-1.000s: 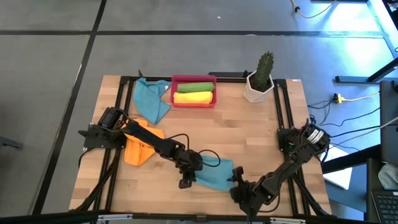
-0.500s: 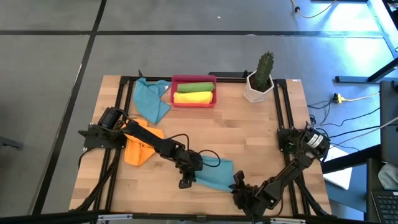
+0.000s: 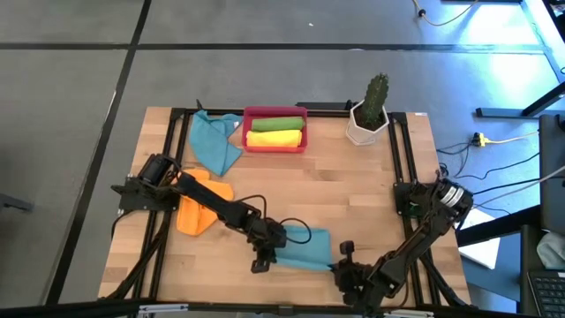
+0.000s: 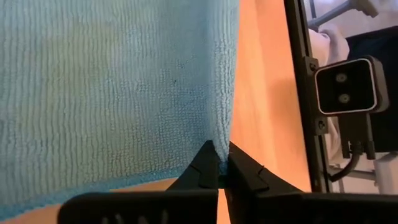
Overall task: Roll microfiber towels into tight, uniform cylinder then place into a basket
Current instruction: Roll the bottom blue towel
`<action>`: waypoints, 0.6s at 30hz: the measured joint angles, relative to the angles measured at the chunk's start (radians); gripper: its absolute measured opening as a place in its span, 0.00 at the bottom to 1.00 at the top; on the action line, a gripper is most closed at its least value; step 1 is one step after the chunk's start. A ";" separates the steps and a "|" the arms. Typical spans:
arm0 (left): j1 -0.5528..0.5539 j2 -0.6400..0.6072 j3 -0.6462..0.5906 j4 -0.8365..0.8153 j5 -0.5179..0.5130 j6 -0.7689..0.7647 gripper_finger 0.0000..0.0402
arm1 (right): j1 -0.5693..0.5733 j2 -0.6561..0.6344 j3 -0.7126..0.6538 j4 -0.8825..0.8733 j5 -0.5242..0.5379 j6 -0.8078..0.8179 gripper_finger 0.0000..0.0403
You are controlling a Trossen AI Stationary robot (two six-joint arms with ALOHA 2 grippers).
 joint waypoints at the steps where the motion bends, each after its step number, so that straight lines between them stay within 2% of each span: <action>1: -0.003 0.000 0.000 0.000 0.001 -0.005 0.00 | 0.000 -0.019 -0.003 0.002 -0.008 0.020 0.01; 5: -0.013 0.000 0.002 0.008 0.006 -0.006 0.00 | -0.001 -0.118 -0.078 0.094 -0.059 0.079 0.01; 11: -0.010 -0.002 0.002 0.023 0.023 -0.010 0.00 | -0.045 -0.268 -0.367 0.587 -0.209 0.087 0.01; 15: -0.003 -0.002 0.001 0.049 0.049 -0.016 0.00 | -0.102 -0.277 -0.540 0.865 -0.321 0.169 0.00; 18: 0.011 -0.001 0.001 0.052 0.050 -0.044 0.00 | -0.129 -0.261 -0.612 0.945 -0.346 0.239 0.00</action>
